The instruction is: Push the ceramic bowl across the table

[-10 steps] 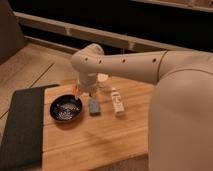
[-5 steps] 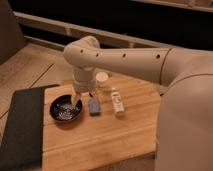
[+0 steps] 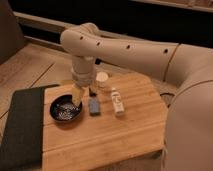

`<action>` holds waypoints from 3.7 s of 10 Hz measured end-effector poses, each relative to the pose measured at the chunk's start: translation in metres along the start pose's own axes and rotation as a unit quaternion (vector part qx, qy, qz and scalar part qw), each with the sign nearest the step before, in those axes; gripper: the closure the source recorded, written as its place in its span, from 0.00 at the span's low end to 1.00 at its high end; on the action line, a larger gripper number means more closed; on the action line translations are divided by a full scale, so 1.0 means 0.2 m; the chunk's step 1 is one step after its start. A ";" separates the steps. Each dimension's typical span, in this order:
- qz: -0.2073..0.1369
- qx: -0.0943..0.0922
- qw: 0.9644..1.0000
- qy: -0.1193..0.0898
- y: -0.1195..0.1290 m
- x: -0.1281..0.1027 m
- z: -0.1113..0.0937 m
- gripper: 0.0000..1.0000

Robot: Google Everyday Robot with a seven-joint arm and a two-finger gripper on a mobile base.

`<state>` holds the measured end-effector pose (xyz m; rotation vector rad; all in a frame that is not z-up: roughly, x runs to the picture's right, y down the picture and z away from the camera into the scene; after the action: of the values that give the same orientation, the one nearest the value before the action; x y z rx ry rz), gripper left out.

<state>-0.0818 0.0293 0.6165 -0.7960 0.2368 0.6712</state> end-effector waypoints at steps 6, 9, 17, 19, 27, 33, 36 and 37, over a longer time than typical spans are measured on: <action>-0.002 -0.001 1.000 0.006 -0.04 0.00 0.00 0.35; -0.009 0.000 1.000 0.006 -0.05 -0.01 0.00 0.35; -0.332 0.018 0.943 0.026 -0.17 -0.30 0.02 0.35; -0.372 0.012 0.928 0.026 -0.21 -0.34 0.05 0.35; -0.349 -0.023 0.937 0.029 -0.24 -0.14 0.35 0.35; -0.362 0.013 0.932 0.019 -0.36 -0.18 0.45 0.35; -0.385 0.025 0.922 0.025 -0.36 -0.23 0.48 0.35; -0.384 0.025 0.922 0.025 -0.37 -0.23 0.48 0.35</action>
<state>-0.0753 0.0405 0.7458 -0.7798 -0.0259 -0.0986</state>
